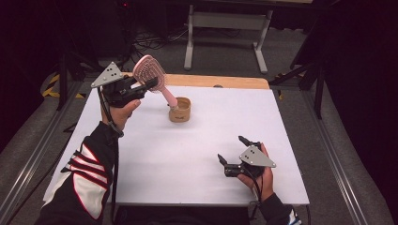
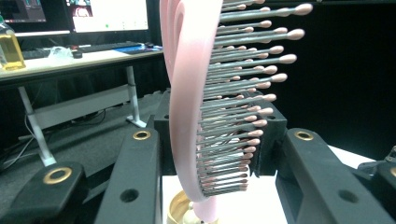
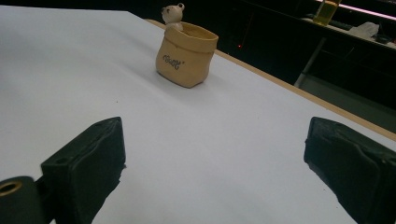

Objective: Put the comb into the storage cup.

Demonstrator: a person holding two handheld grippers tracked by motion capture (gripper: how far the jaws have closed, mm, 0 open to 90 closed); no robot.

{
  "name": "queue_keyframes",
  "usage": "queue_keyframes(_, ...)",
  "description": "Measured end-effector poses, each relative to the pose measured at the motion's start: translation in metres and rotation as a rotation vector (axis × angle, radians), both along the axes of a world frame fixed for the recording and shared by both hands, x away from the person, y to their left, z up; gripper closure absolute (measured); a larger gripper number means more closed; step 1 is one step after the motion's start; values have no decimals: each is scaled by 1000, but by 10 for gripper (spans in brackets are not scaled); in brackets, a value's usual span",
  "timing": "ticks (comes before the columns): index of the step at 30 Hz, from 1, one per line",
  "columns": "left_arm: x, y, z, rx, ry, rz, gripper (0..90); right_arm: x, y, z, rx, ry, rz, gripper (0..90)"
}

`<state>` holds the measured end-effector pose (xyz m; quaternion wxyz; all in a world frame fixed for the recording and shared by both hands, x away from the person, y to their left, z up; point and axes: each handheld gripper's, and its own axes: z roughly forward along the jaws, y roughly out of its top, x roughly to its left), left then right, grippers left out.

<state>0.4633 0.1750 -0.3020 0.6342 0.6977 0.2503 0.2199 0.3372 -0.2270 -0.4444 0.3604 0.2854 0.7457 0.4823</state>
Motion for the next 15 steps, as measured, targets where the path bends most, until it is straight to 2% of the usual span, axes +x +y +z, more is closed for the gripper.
queue_keyframes(15,23,-21,-1,19,20,9,636,0,-1,0,1,3,11,59)
